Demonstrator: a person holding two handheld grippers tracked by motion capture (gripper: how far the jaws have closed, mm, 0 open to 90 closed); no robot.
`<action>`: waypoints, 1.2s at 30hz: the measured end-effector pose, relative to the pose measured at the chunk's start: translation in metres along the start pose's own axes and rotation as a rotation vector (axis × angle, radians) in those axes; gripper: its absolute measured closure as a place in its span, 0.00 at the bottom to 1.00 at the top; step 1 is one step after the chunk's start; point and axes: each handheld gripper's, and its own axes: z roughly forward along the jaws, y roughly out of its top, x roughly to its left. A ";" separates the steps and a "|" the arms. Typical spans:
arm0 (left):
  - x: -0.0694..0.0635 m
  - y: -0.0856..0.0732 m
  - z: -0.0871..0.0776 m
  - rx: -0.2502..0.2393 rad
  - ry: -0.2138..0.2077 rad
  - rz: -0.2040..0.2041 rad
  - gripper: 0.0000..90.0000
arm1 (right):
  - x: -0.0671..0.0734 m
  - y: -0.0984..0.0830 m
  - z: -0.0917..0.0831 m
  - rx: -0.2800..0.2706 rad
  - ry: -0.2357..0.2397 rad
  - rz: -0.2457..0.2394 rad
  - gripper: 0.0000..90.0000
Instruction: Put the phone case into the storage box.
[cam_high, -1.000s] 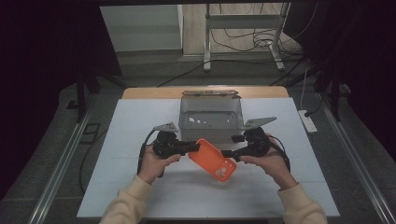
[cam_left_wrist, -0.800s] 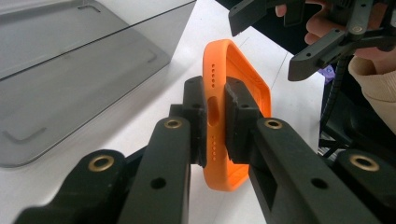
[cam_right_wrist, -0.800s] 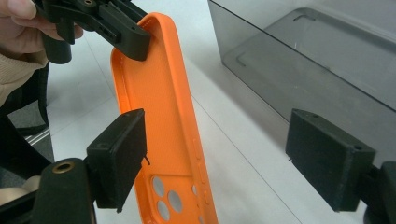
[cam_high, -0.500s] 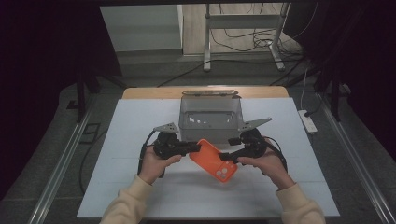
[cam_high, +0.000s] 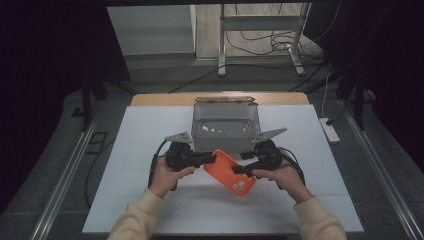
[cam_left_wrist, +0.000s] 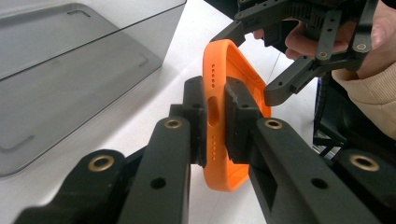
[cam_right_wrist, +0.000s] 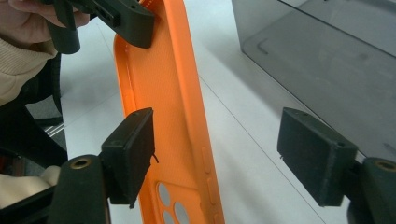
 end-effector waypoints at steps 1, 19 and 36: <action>0.000 0.000 0.000 0.000 0.000 0.001 0.90 | 0.000 0.000 0.000 -0.002 0.002 0.003 0.34; -0.001 0.000 -0.001 -0.009 -0.007 0.011 0.90 | -0.004 -0.002 0.000 -0.002 0.069 0.050 0.71; 0.000 -0.001 0.001 -0.004 0.006 0.019 0.89 | 0.002 0.000 -0.002 0.010 0.061 -0.031 0.88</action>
